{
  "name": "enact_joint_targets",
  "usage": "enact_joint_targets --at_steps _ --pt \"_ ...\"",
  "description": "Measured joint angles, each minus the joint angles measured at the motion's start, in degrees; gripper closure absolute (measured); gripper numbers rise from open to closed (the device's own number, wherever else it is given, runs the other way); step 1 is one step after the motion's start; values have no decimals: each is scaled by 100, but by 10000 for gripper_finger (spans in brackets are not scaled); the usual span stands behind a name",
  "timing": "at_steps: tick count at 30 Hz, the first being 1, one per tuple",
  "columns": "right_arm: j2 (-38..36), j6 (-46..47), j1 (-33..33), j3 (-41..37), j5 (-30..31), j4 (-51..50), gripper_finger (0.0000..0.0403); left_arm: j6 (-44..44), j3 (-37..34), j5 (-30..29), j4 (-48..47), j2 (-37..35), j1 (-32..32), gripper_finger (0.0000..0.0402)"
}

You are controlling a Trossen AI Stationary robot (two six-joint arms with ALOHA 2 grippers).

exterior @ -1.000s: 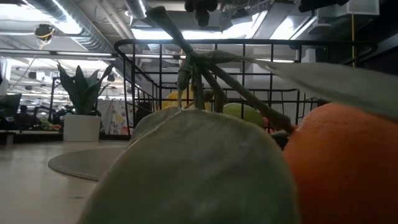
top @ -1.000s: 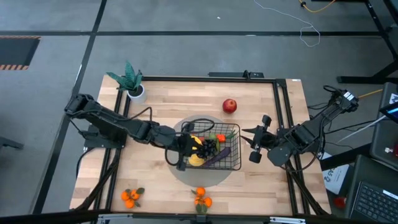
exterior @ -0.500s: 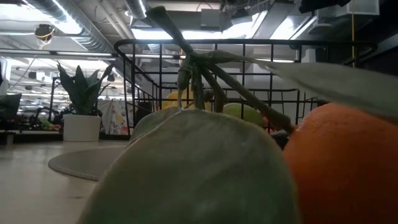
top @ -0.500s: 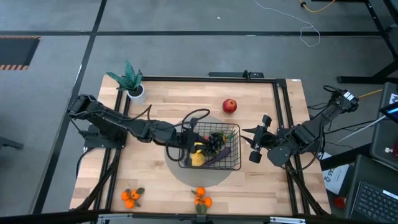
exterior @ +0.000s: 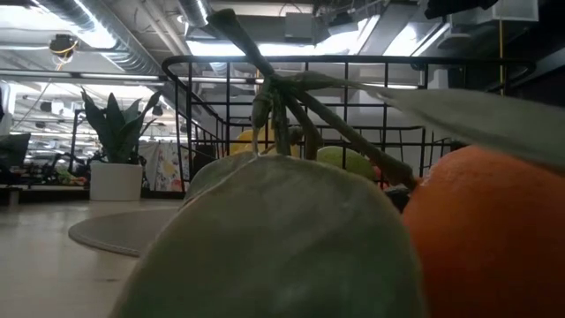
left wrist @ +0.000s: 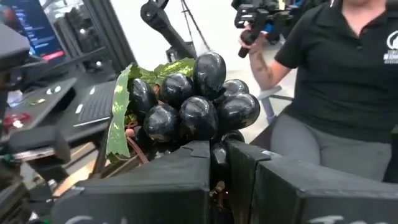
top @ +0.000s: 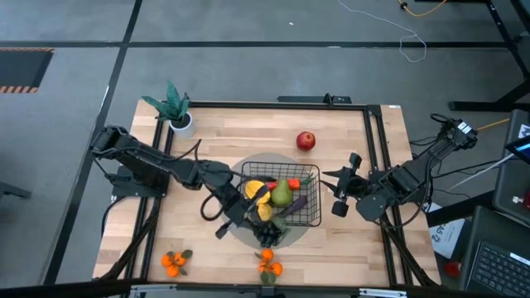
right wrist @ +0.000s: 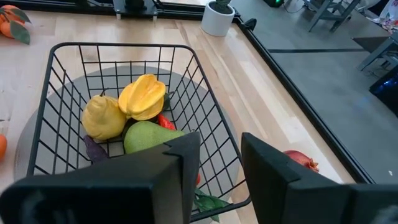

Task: Build produce basket
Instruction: Put the purple grapes into the wire basket

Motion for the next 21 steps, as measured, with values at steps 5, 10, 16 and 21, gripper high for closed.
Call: enact_joint_targets --at_steps 5,10,16,21 --pt "0 2 1 0 0 0 289 -170 0 -536 -2 0 46 395" --pt "0 2 0 0 -1 1 289 -944 0 -2365 -133 0 127 395" --pt "0 4 -1 0 0 2 289 -1464 -2 -3651 -498 -2 222 395" --pt "0 5 -1 0 -2 2 289 -1736 -7 -4097 -593 -2 242 395"
